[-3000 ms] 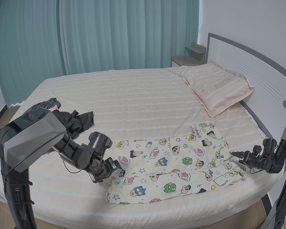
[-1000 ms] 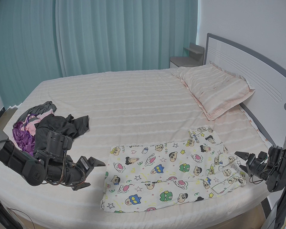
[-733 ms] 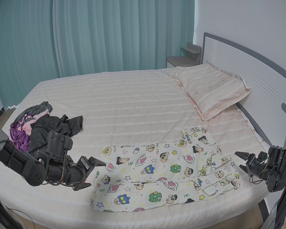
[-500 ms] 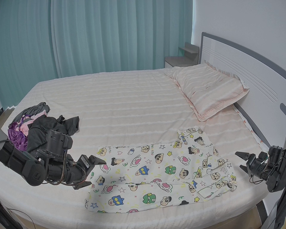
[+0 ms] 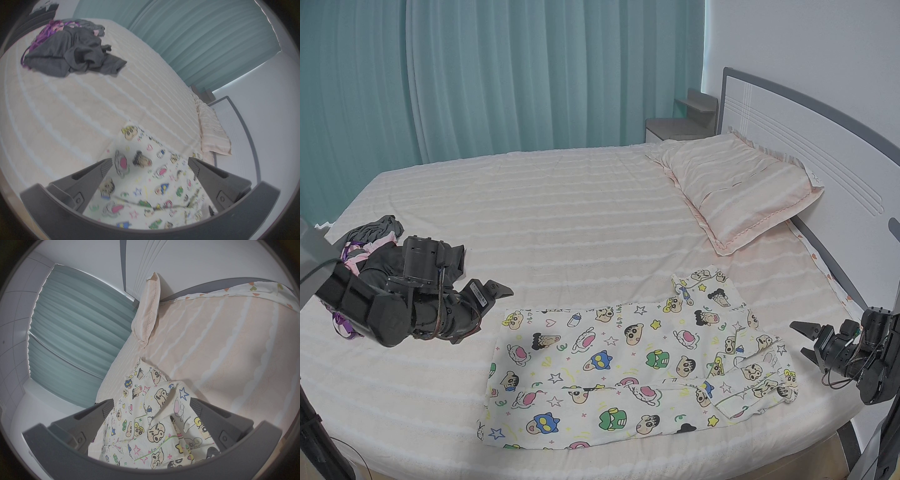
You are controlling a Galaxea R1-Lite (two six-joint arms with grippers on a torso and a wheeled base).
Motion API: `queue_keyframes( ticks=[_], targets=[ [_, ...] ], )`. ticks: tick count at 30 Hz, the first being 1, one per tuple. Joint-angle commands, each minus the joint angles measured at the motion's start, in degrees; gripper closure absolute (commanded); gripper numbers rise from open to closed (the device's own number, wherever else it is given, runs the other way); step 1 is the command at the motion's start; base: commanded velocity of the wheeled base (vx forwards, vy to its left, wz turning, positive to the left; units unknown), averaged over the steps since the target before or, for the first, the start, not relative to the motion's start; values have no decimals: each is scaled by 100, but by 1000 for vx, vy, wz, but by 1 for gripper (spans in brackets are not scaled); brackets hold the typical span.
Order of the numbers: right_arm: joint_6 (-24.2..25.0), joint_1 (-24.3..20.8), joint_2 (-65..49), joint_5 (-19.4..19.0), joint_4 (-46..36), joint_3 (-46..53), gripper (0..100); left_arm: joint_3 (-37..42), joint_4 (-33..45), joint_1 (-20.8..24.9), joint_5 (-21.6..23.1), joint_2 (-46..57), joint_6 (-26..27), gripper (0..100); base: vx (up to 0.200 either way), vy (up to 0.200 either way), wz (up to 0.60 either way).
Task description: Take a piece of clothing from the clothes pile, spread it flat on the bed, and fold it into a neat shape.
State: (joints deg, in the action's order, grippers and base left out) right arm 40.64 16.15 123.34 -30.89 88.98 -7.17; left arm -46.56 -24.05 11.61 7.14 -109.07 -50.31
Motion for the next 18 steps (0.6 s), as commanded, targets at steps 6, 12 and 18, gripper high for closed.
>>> queue_keyframes(
  ticks=[6, 12, 18],
  targets=[
    [-13, -24, -65, -5, 85, -65, 0, -1259, -21, -79, -398, -1635, 487, 0, 0, 0, 0],
    [-13, -156, -74, 57, 85, -109, 0, -1655, -47, -53, -424, -2083, 505, 0, 0, 0, 0],
    [5, -183, -65, 171, 85, -109, 0, -1954, -56, -62, -530, -2312, 505, 0, 0, 0, 0]
  ],
)
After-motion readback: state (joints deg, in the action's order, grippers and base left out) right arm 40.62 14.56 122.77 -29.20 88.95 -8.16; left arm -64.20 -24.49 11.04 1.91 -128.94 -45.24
